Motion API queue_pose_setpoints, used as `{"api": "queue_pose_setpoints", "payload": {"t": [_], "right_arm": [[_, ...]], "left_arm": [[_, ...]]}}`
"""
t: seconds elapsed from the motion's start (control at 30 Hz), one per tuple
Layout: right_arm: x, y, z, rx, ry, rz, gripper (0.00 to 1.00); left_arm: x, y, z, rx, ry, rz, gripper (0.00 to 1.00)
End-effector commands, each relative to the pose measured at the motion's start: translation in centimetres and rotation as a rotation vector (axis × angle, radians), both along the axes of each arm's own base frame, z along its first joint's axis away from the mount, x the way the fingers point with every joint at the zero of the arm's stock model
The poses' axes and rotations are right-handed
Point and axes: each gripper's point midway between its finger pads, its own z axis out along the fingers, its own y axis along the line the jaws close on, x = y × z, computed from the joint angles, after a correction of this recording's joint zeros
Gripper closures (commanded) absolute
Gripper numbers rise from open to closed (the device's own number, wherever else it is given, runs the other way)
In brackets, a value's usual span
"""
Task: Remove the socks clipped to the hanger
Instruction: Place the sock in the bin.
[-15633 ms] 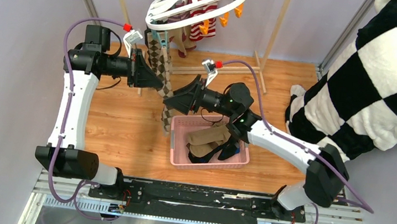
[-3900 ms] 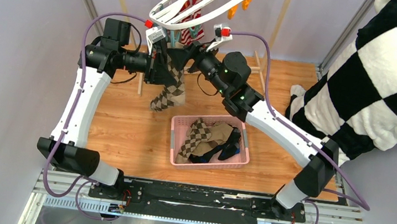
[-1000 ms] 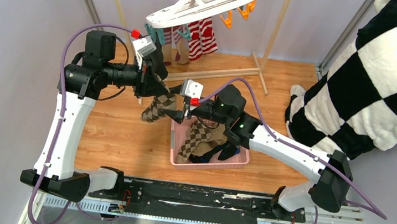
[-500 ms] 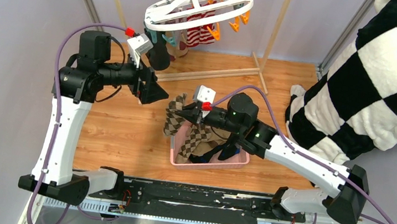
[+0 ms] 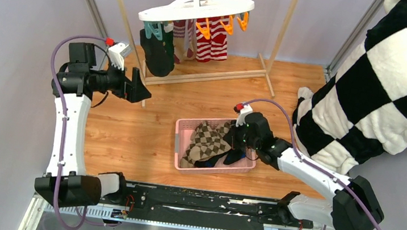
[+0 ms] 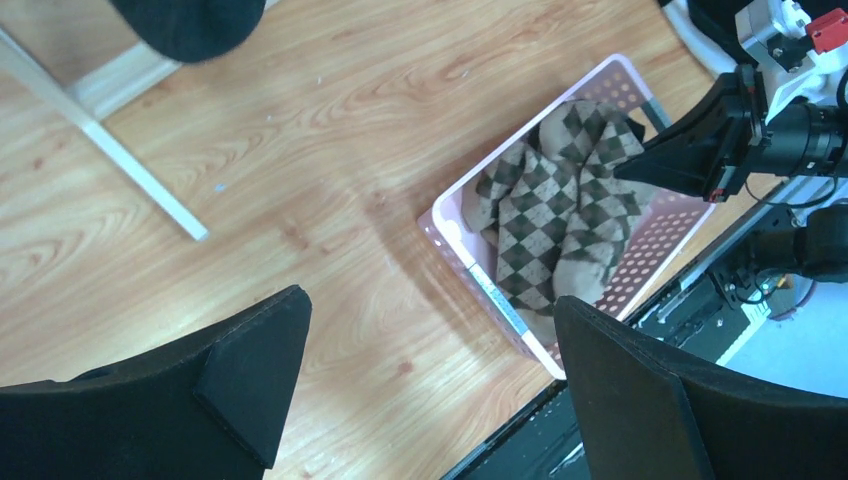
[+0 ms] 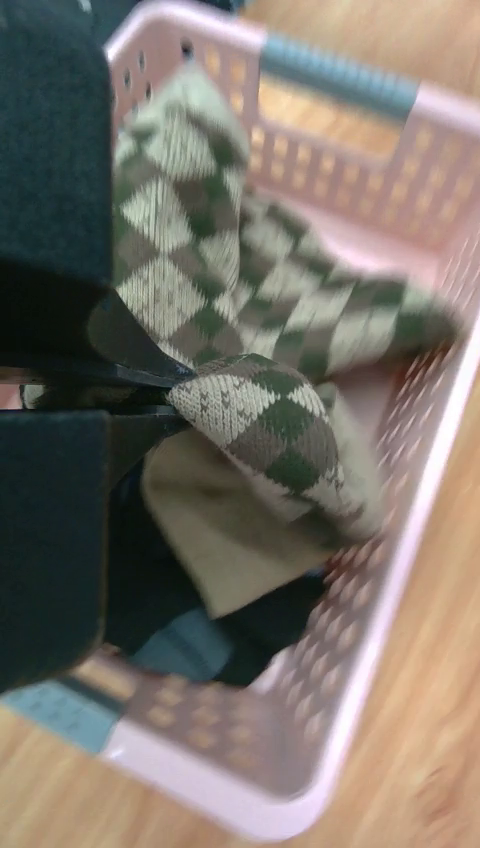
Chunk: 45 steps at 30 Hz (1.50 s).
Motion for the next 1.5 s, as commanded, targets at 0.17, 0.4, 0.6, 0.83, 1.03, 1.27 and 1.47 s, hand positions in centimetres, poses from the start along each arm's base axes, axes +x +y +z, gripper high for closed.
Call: {"api": "queue_pose_setpoints", "payload": {"t": [0.17, 0.4, 0.6, 0.83, 1.03, 1.27, 1.47], "right_arm": [[0.8, -7.5, -3.3, -0.274, 0.086, -0.332, 0.57], [0.2, -5.5, 5.4, -0.145, -0.034, -0.183, 0.28], [-0.6, -2.3, 3.9, -0.005, 0.079, -0.121, 0.54], [2.4, -3.7, -2.5, -0.048, 0.126, -0.254, 0.72], [4.3, -5.7, -4.6, -0.143, 0.074, -0.346, 0.75], [5.3, -1.4, 8.0, -0.017, -0.332, -0.284, 0.29], [8.7, 7.7, 15.2, 0.043, -0.525, -0.143, 0.13]], "left_arm": [[0.0, 1.9, -2.1, 0.015, 0.018, 0.029, 0.0], [0.7, 3.0, -3.4, -0.036, 0.079, 0.061, 0.0], [1.0, 3.2, -4.0, -0.044, 0.103, 0.068, 0.0], [1.2, 3.7, -4.1, -0.046, 0.103, 0.08, 0.0], [1.5, 4.5, -4.7, -0.045, 0.113, 0.094, 0.0], [2.1, 6.1, -5.2, -0.053, 0.115, 0.121, 0.0], [2.6, 7.5, -6.3, -0.069, 0.144, 0.152, 0.0]]}}
